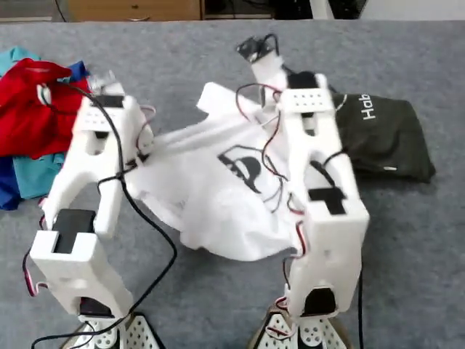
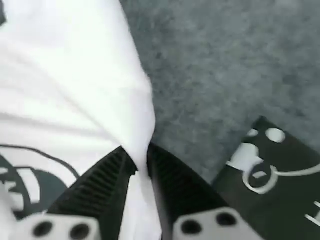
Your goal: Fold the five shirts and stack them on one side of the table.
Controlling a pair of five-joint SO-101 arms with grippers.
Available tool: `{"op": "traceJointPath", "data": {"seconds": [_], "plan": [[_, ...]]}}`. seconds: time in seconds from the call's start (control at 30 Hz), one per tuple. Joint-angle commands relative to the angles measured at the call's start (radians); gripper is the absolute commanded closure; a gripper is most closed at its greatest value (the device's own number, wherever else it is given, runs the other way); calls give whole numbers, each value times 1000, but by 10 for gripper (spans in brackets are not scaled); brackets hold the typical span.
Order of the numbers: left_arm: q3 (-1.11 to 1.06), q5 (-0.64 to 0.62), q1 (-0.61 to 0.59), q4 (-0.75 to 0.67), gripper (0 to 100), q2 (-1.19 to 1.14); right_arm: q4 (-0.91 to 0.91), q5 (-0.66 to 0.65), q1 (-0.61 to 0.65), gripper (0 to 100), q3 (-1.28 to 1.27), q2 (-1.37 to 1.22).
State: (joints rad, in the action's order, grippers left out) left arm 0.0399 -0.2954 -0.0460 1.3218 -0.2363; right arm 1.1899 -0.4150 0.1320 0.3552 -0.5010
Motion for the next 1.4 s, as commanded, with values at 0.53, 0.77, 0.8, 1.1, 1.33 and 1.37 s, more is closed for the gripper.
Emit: {"op": "traceJointPath", "data": {"seconds": [0.53, 0.77, 0.8, 1.1, 1.33, 1.37], "plan": [[104, 358, -157, 75, 922, -28, 261, -37, -2, 775, -124, 453], [155, 281, -242, 157, 733, -28, 301, -94, 142, 919, -361, 499], [180, 285, -247, 192, 735, -24, 259, -94, 147, 950, -420, 499], [420, 267, -219, 414, 736, 56, -141, -100, 171, 996, -880, 499], [199, 195, 15, 390, 736, 56, -170, -100, 237, 996, -1013, 507], [141, 180, 74, 353, 736, 56, -155, -101, 243, 996, -1020, 507]]}}
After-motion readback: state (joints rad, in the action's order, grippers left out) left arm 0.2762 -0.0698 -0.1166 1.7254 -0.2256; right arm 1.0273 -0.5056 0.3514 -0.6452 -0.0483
